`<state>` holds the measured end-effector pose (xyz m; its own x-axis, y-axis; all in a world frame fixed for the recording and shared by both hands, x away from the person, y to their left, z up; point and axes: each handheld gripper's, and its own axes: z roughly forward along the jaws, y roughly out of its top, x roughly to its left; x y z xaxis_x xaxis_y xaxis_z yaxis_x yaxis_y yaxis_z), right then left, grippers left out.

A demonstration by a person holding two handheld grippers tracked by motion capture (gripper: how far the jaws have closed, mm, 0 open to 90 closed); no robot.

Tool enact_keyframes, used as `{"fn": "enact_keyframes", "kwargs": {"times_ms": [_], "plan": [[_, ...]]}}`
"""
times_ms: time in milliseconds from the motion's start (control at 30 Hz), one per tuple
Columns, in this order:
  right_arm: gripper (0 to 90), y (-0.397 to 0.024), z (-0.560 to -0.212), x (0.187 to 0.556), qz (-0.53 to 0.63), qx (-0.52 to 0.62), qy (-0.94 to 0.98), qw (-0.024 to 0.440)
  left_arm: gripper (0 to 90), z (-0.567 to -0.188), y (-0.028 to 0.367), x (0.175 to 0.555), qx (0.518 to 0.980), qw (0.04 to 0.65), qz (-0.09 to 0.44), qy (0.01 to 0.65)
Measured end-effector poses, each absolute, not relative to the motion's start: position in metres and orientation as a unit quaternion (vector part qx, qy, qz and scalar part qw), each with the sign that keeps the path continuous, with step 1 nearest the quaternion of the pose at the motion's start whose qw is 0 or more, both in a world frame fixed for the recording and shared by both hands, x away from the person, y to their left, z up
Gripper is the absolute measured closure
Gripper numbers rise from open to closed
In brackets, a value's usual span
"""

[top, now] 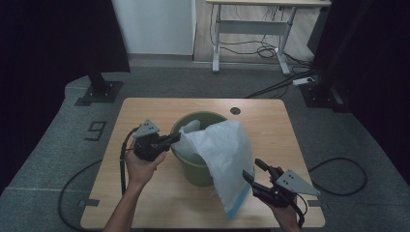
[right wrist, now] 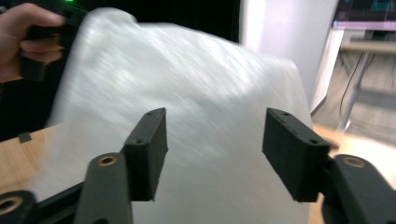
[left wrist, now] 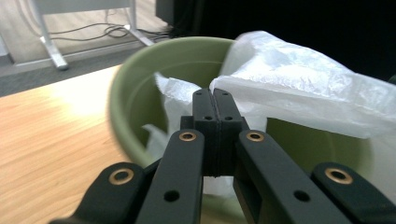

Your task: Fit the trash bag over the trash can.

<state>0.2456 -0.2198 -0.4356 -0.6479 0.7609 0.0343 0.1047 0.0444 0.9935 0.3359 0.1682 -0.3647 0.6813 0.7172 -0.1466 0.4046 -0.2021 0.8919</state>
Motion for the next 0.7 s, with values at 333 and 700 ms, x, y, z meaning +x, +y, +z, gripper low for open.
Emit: {"fn": "enact_keyframes", "kwargs": {"times_ms": [333, 700], "plan": [[24.6, -0.228, -0.465, 0.266, 0.599, 0.371, 0.668, 0.242, 90.0, -0.372, 0.190, 0.347, 0.746, 0.514, 0.146, 0.397], [18.4, -0.245, -0.472, 0.300, 0.608, 0.382, 0.659, 0.223, 90.0, -0.374, 0.194, 0.352, 0.744, 0.516, 0.143, 0.399]]}}
